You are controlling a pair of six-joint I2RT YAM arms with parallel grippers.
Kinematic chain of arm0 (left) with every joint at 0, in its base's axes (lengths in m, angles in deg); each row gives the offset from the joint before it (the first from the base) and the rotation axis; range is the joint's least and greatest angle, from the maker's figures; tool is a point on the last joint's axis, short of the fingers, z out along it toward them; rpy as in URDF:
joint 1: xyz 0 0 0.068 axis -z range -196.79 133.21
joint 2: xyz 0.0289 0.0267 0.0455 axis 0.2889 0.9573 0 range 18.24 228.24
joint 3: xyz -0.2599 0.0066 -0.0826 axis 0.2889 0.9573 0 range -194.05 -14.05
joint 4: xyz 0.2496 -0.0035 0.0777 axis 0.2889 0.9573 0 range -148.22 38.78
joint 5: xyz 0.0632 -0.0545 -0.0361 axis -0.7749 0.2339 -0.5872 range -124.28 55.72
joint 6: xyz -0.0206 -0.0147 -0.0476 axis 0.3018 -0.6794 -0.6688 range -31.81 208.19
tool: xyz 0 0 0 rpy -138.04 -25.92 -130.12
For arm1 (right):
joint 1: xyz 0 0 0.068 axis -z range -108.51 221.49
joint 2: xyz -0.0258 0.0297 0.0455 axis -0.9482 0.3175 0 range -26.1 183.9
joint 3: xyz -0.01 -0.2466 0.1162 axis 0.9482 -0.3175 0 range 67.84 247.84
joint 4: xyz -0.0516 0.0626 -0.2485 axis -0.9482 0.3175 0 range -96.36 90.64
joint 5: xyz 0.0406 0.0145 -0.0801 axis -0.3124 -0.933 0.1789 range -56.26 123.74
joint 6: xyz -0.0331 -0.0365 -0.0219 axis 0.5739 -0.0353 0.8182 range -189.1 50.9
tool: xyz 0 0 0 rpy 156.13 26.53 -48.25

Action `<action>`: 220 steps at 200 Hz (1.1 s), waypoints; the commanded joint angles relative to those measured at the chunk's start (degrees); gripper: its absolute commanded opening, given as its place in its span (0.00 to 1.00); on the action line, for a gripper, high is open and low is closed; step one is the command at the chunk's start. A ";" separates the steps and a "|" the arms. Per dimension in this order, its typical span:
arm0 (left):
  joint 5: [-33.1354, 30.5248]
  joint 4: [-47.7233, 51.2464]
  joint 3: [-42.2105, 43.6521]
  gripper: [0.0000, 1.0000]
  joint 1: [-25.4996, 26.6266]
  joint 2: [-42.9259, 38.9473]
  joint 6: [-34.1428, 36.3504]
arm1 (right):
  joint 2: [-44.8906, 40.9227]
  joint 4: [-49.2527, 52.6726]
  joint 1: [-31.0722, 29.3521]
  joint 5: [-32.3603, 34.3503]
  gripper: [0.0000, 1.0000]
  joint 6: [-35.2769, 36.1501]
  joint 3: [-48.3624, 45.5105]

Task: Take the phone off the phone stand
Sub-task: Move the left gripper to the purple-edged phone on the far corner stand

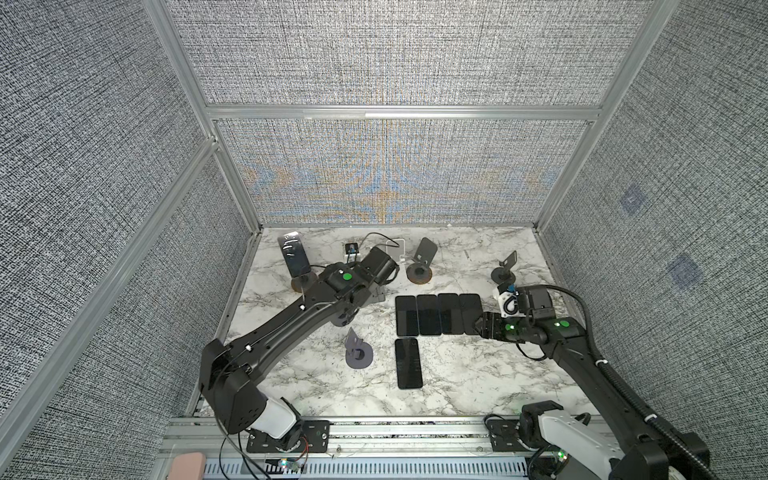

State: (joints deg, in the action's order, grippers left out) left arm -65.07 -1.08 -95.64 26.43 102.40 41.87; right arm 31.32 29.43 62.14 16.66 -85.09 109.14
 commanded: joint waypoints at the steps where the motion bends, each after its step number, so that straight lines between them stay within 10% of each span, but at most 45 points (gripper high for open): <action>1: -5.74 -2.12 0.44 0.99 -2.69 -2.26 3.68 | 0.42 -0.02 -0.01 -1.35 0.71 -0.44 0.55; 135: -1.68 -17.30 -3.83 0.99 -32.91 2.40 18.86 | -5.78 4.08 -0.36 -3.05 0.71 -0.88 0.58; 220: 8.82 -20.29 -14.83 0.99 -39.08 19.37 20.91 | -9.52 7.72 -0.40 -1.75 0.71 -0.45 0.06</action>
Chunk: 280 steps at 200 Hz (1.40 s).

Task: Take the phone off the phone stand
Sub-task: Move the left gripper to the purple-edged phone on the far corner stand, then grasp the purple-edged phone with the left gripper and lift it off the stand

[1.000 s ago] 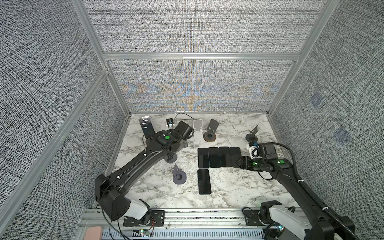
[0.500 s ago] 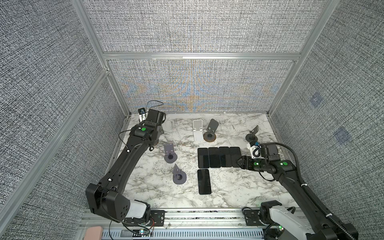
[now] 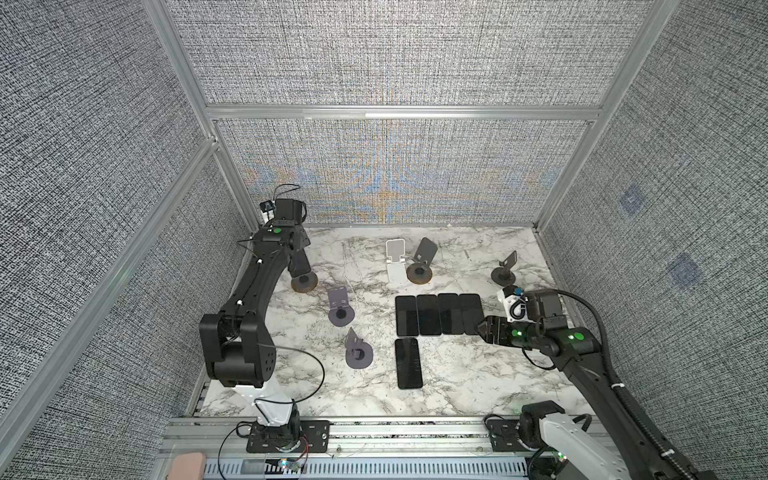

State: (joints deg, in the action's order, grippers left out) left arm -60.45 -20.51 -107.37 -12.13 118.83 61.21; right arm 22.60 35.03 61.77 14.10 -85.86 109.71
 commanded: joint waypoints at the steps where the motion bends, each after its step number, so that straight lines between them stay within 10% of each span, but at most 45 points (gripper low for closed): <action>1: 4.29 -0.79 -3.23 0.99 -0.53 3.16 1.58 | -0.85 2.16 -0.03 0.82 0.71 0.32 -0.53; 101: 15.21 0.17 -11.95 0.99 -4.40 16.10 3.69 | 0.05 0.81 -0.01 0.76 0.71 0.30 -1.16; 280: 16.66 2.79 -13.29 0.77 -4.41 18.87 4.12 | 0.68 -1.20 0.17 -0.75 0.71 0.14 -1.71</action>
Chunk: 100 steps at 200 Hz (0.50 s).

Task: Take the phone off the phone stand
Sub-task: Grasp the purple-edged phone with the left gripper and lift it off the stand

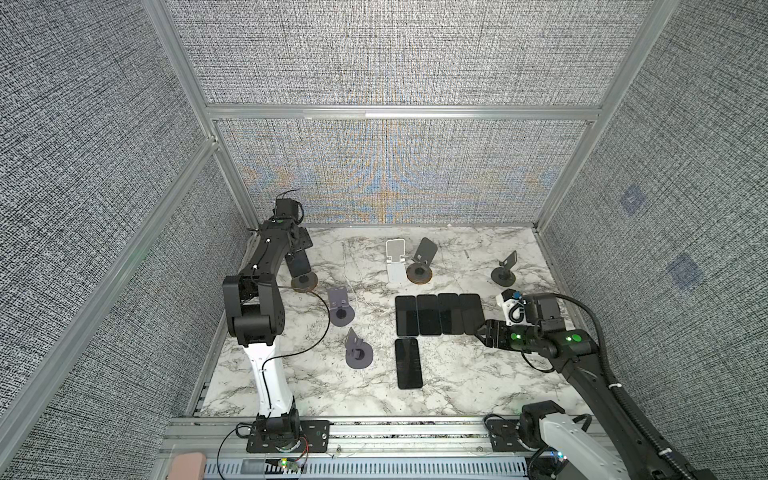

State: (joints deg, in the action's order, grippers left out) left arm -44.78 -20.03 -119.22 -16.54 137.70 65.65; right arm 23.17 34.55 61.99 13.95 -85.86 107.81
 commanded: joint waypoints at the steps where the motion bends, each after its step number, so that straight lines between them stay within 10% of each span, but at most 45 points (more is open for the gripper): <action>1: 1.04 2.49 -1.45 0.77 0.01 -0.05 -0.36 | 0.11 -0.69 -0.02 -0.60 0.71 0.14 0.19; 100: 5.84 8.88 -3.95 0.72 0.05 -5.03 -0.24 | 1.23 -1.35 -0.06 -1.70 0.71 1.01 2.09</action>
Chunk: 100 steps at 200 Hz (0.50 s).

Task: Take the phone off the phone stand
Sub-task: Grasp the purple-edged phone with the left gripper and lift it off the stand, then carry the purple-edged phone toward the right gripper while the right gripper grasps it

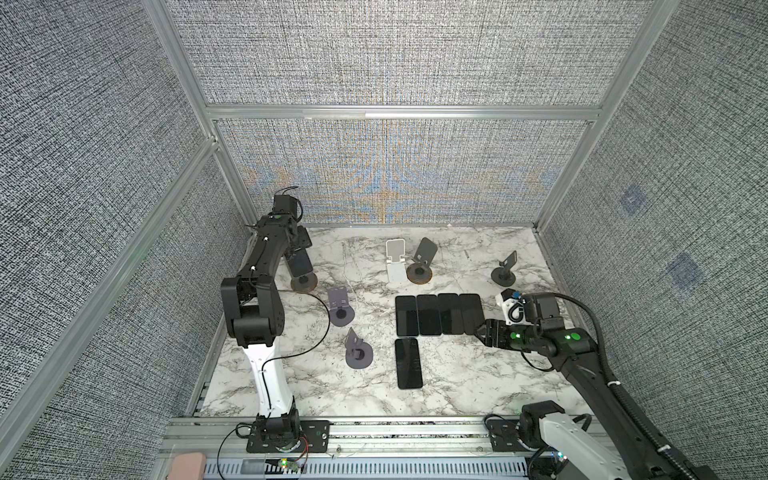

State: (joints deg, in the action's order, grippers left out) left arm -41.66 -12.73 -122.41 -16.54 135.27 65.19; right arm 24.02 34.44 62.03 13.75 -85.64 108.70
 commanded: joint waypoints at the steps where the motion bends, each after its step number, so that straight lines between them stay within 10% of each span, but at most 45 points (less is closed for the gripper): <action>1: 2.81 1.69 -0.74 0.72 0.03 -2.69 0.23 | 0.47 -1.42 -0.05 -1.67 0.71 0.87 1.29; 100: 30.25 3.09 10.12 0.67 8.61 -17.69 3.35 | 11.29 -16.64 -11.07 -17.32 0.67 -3.00 11.14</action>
State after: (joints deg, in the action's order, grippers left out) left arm -22.03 -7.61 -116.12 -12.52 121.17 67.40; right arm 32.35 25.08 55.56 1.49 -86.27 116.79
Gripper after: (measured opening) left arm 0.738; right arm 0.677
